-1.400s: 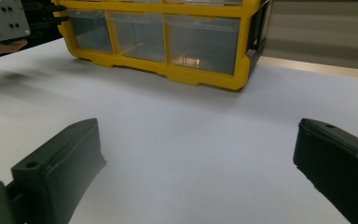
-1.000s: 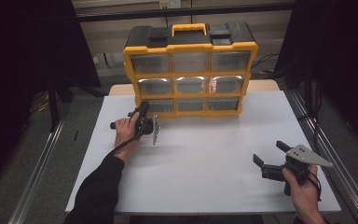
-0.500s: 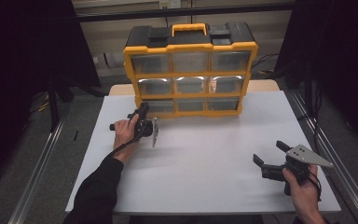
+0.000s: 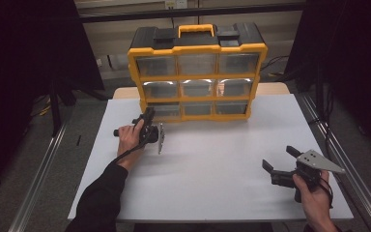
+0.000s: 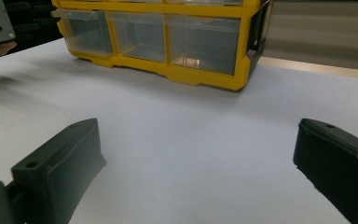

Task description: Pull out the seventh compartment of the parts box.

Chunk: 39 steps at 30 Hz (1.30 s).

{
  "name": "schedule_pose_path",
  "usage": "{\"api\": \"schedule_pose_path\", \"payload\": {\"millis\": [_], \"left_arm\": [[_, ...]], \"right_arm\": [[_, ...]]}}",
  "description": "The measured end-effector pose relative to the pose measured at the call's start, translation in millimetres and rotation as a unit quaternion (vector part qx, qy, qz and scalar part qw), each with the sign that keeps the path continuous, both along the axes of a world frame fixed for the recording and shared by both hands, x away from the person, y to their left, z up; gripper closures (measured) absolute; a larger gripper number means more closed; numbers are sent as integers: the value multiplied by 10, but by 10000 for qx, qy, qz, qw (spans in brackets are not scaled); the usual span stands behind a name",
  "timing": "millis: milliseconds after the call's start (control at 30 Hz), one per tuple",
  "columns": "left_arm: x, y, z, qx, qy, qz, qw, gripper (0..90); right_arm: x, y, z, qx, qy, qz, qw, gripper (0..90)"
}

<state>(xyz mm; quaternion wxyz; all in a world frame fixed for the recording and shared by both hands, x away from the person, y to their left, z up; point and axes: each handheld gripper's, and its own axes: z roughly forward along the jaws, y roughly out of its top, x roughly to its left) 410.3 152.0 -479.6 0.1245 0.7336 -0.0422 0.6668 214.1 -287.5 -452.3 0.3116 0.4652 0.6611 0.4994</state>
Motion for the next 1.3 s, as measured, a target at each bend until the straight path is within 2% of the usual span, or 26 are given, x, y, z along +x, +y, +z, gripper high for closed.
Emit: {"api": "schedule_pose_path", "payload": {"millis": [100,133,167,267,333,467,500,533,567,600,633,667,700,800,833,867,900,1000,1033,1067,1100,1133,1167,1200,1300], "left_arm": [[-12,0,7,46,18,-2,10000,778],[-8,-12,-28,-333,57,-39,9994,778],[-26,3,2,2,11,5,10000,778],[-39,8,-4,-83,14,-104,9999,776],[-74,13,19,66,-9,-20,10000,776],[-90,16,20,60,-17,-58,10000,776],[-89,15,6,-44,-19,-114,9999,776],[-105,18,22,88,-16,-42,10000,776],[-102,23,10,-5,44,-80,10000,776],[-93,22,-12,-198,28,-175,9996,775],[-116,25,2,-75,9,-77,9999,774],[-128,27,5,-59,27,-49,10000,774],[-132,24,23,48,-22,-78,10000,773],[-140,27,-5,-154,71,-135,9998,773],[-140,27,-5,-154,71,-135,9998,772],[-160,27,19,-18,36,-82,10000,772],[-162,27,23,-4,34,-83,10000,772],[-171,28,19,-20,25,-50,10000,771],[-174,28,9,-112,22,-96,9999,771],[-178,28,14,-71,45,-99,9999,772],[-178,26,11,-134,24,-164,9998,771],[-198,29,33,16,11,-101,9999,771],[-191,30,21,-95,31,-219,9997,772],[-215,36,31,16,28,-130,9999,772],[-229,44,29,10,91,-138,9999,772]], "right_arm": [[1,1,0,-2,-1,3,10000,8],[1,1,0,-2,1,6,10000,8],[1,1,0,-1,2,3,10000,8],[0,0,0,-4,0,0,10000,8],[-1,-2,1,2,3,-4,10000,8],[-1,-1,1,-1,2,-1,10000,8],[-2,0,1,4,6,6,10000,8],[-1,0,1,-3,2,0,10000,9],[-1,0,0,-2,3,-1,10000,9],[-1,-1,1,4,6,-2,10000,8],[-2,-1,1,8,8,-7,10000,8],[-2,-2,0,8,13,-7,10000,8],[-1,-2,0,8,6,-13,10000,8],[-2,0,1,0,3,-3,10000,8],[-2,0,1,0,3,-3,10000,8],[-1,0,1,0,2,-1,10000,8],[-1,0,1,1,5,0,10000,8],[0,-1,0,7,7,-9,10000,8],[-1,-1,0,9,13,-13,10000,8],[-1,-1,0,9,14,-8,10000,8],[-1,-1,0,6,7,-5,10000,8],[-1,-1,0,2,6,-6,10000,8],[-1,-1,-1,2,7,-2,10000,8],[0,-1,0,2,6,-5,10000,8],[0,1,0,-3,2,-2,10000,8]]}}
